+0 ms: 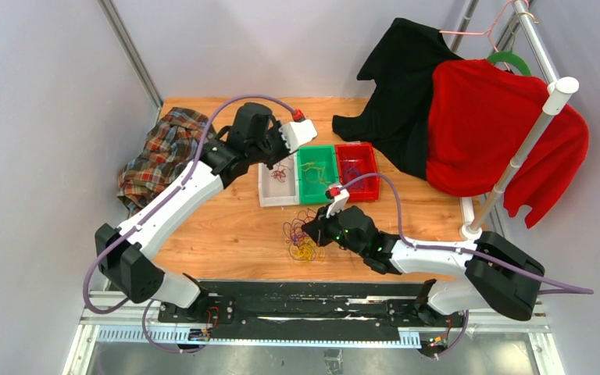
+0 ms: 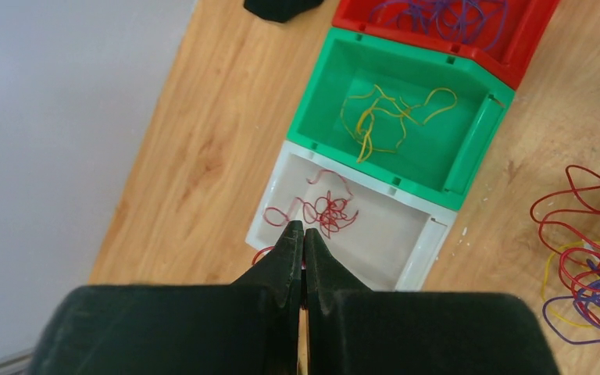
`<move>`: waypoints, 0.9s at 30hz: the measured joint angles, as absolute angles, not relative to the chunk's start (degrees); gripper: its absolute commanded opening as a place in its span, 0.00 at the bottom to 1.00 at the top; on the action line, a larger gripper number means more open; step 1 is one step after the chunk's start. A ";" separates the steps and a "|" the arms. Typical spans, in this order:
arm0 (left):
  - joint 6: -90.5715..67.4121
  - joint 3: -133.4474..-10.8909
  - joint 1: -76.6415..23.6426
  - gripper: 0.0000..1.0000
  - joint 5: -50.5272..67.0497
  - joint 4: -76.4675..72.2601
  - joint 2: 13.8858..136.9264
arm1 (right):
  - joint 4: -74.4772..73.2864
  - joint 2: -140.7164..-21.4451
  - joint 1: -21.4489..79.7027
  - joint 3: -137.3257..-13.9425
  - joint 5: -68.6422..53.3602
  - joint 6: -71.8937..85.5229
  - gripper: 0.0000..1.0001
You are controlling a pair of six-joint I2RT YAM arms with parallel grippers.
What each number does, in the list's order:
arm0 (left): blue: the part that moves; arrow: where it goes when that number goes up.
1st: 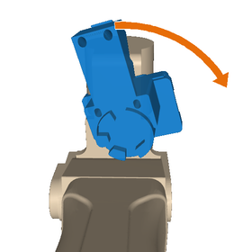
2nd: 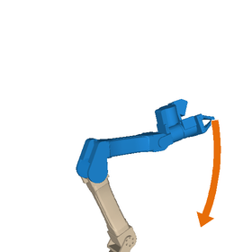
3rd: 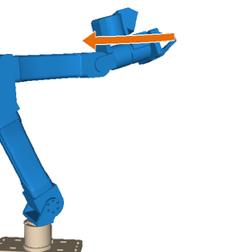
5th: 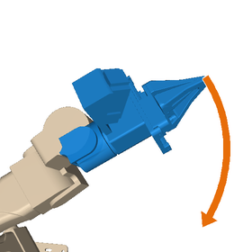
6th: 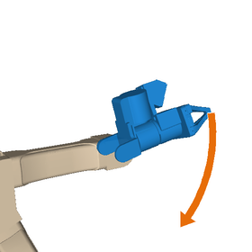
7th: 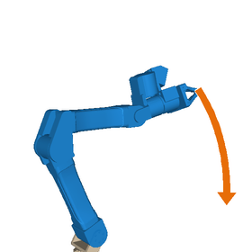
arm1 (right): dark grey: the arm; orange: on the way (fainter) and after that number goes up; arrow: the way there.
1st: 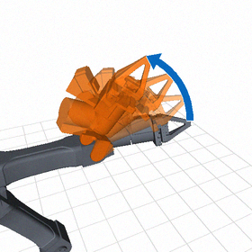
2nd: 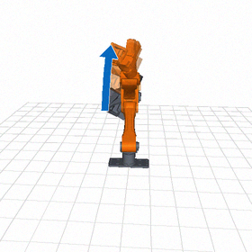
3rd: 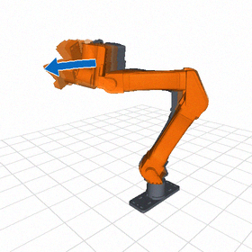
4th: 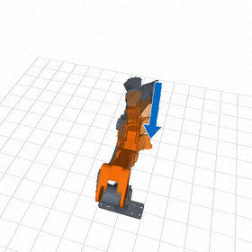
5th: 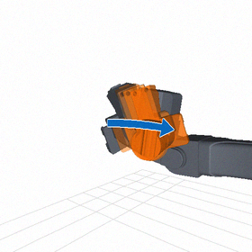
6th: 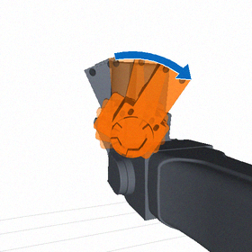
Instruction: Untangle the cables
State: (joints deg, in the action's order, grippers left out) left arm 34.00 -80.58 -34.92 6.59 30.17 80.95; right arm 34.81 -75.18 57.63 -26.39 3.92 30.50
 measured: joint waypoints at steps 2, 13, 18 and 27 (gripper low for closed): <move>33.87 -80.58 -34.92 0.00 6.63 30.50 82.32 | 34.74 -74.89 57.63 -26.39 4.21 30.41 0.01; 30.06 -80.53 -34.94 0.00 7.84 33.78 94.17 | 34.09 -73.30 57.08 -25.52 5.02 30.41 0.01; 29.61 -76.97 -34.68 0.00 7.77 31.00 94.59 | 33.82 -72.77 56.53 -25.52 5.21 30.39 0.01; 30.83 -72.66 -32.62 0.00 6.11 21.32 99.50 | 32.47 -72.64 55.90 -25.52 5.19 30.37 0.01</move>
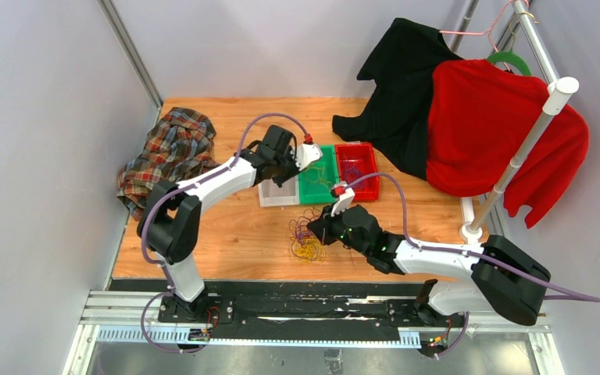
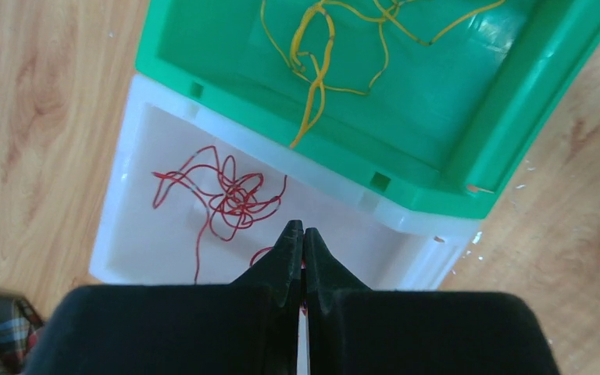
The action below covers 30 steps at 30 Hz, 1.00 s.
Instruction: Untangle the cables
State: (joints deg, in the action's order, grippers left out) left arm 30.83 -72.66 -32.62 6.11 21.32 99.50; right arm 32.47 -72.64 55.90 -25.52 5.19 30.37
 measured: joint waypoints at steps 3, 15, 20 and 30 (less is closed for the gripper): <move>31.27 -71.18 -32.34 0.00 5.17 18.50 102.10 | 31.62 -72.60 55.83 -25.52 5.19 30.30 0.01; 27.88 -72.20 -28.58 0.94 6.35 19.97 102.39 | 29.63 -70.41 55.68 -25.82 4.49 29.54 0.01; 27.35 -76.07 -28.25 0.98 10.85 28.47 97.06 | 29.58 -70.94 55.68 -27.14 3.95 29.10 0.01; 29.47 -84.36 -28.56 0.97 33.89 49.04 89.38 | 29.87 -72.05 55.68 -29.76 0.25 28.53 0.01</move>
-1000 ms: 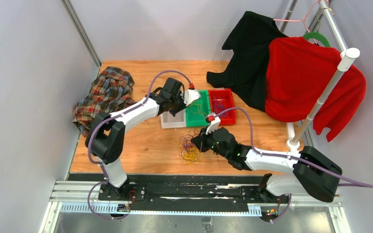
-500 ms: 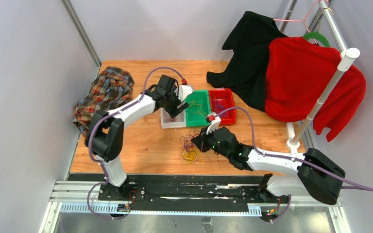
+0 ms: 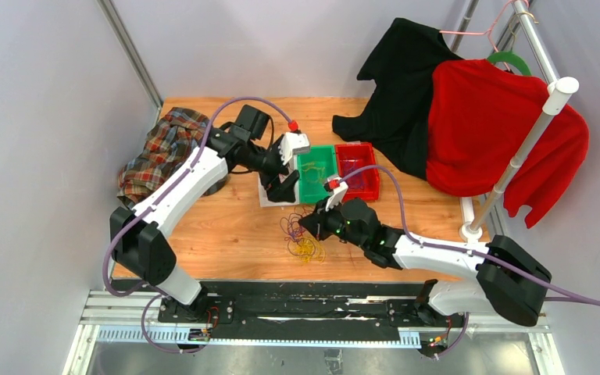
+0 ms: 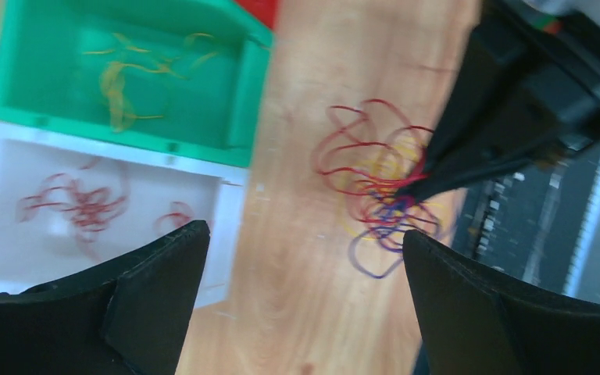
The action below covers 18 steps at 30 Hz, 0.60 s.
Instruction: Untangle the cables
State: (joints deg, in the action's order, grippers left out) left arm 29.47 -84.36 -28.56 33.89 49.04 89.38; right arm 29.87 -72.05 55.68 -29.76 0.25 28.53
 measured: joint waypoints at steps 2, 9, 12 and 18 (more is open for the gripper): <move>30.17 -83.59 -28.99 0.94 37.74 51.72 88.90 | 30.13 -72.31 55.68 -30.76 -0.71 28.45 0.01; 28.42 -81.62 -30.17 0.82 45.58 56.10 89.95 | 31.05 -72.34 55.70 -32.10 -3.16 27.90 0.01; 27.66 -81.52 -30.26 0.77 46.72 56.71 90.30 | 31.11 -72.34 55.70 -32.10 -3.66 27.44 0.01; 26.41 -80.99 -30.35 0.71 46.61 56.25 90.48 | 31.75 -72.34 55.70 -32.10 -4.75 26.98 0.01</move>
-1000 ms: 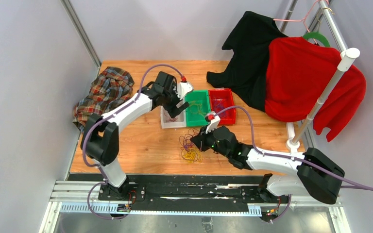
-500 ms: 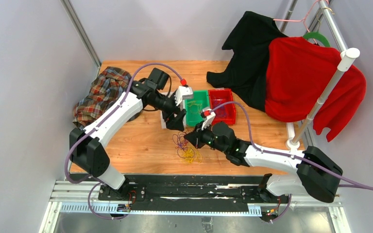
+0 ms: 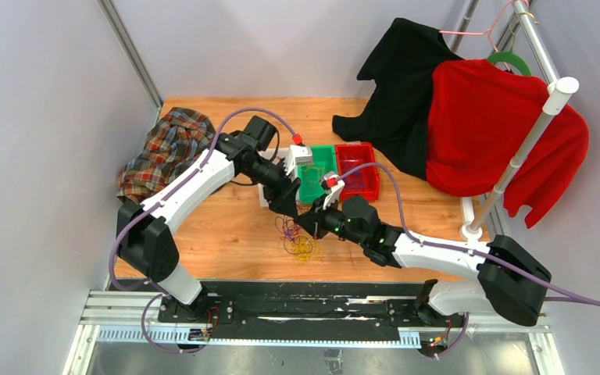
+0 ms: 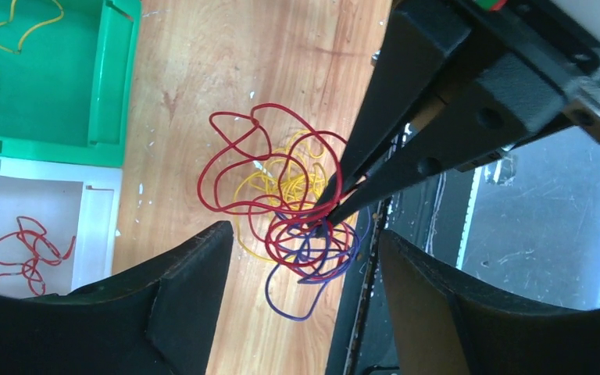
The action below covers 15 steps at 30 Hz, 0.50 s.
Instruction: Untangle the cables
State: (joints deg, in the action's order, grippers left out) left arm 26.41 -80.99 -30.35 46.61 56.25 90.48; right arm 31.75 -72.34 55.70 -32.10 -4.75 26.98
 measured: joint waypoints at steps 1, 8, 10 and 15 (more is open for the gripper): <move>26.04 -80.60 -30.39 0.69 46.19 55.79 90.48 | 31.83 -72.34 55.70 -32.10 -4.82 26.94 0.01; 20.82 -78.67 -30.37 0.50 42.09 49.95 90.50 | 32.05 -72.25 55.70 -32.12 -4.95 26.30 0.01; 18.94 -78.67 -30.17 0.38 42.30 48.12 90.50 | 32.10 -72.18 55.70 -32.12 -4.95 26.09 0.01; 15.57 -78.67 -30.04 0.10 46.00 47.51 90.52 | 32.16 -71.88 55.70 -32.12 -4.84 25.93 0.01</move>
